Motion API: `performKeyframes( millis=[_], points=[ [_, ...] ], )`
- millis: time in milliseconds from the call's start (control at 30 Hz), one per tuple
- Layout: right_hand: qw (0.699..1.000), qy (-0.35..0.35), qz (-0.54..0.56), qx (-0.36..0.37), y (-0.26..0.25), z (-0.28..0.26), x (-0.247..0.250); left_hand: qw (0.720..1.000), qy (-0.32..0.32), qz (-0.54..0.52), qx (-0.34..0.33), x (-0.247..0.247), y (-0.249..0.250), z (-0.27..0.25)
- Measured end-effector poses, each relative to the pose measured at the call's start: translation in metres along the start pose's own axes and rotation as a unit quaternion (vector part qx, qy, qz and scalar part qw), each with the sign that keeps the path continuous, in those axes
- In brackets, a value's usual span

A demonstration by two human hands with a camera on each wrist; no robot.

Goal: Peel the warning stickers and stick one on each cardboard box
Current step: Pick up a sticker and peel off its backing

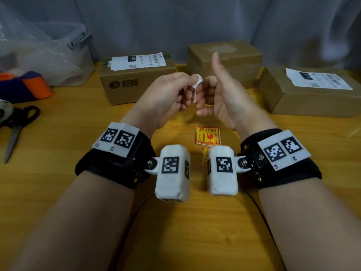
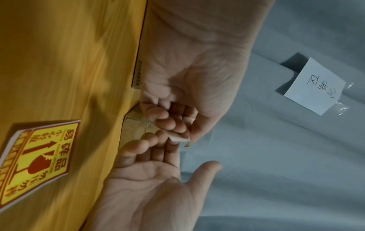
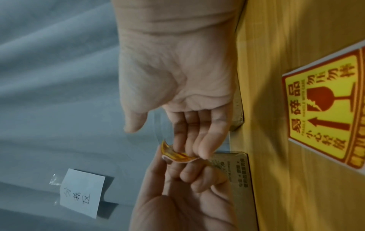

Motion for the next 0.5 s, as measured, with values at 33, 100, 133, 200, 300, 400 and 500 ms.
performKeyframes(
  millis=[33, 100, 133, 200, 300, 400, 500],
  points=[
    [1.0, 0.003, -0.015, 0.004, -0.0004, 0.0003, 0.0008, 1.0, -0.004, 0.005, 0.003, -0.0005, -0.0001, -0.0004],
    [0.999, 0.002, -0.039, 0.019, -0.0009, 0.0005, 0.0011, 1.0, -0.018, 0.015, 0.01, -0.0026, -0.0016, -0.0015],
    [0.999, -0.001, -0.042, 0.025, -0.0008, 0.0002, 0.0008, 0.999, -0.023, 0.02, 0.014, -0.0036, -0.0025, -0.0018],
    [0.999, -0.007, -0.026, 0.031, 0.0, 0.0, 0.0004, 0.999, -0.032, 0.013, 0.024, -0.005, -0.0043, -0.0019],
    [0.999, -0.003, 0.024, 0.025, 0.0001, 0.0004, 0.0002, 0.998, -0.033, -0.041, 0.036, -0.006, -0.0063, -0.0005],
    [0.998, 0.023, 0.066, 0.005, 0.0006, 0.0009, 0.0002, 0.996, -0.019, -0.075, 0.041, -0.0066, -0.0078, 0.0013],
    [0.994, 0.055, 0.092, -0.02, 0.0016, 0.0019, 0.0013, 0.996, 0.007, -0.081, 0.043, -0.0037, -0.0078, 0.0027]
  ],
)
Point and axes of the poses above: each hand's wrist, its own z-axis towards the middle knuckle, its own x-axis out of the back of the hand, y = z × x, the point moved 6 cm from there along z, towards the middle knuckle, and after that the axes turned 15 degrees about -z, right-handed, at the moved point
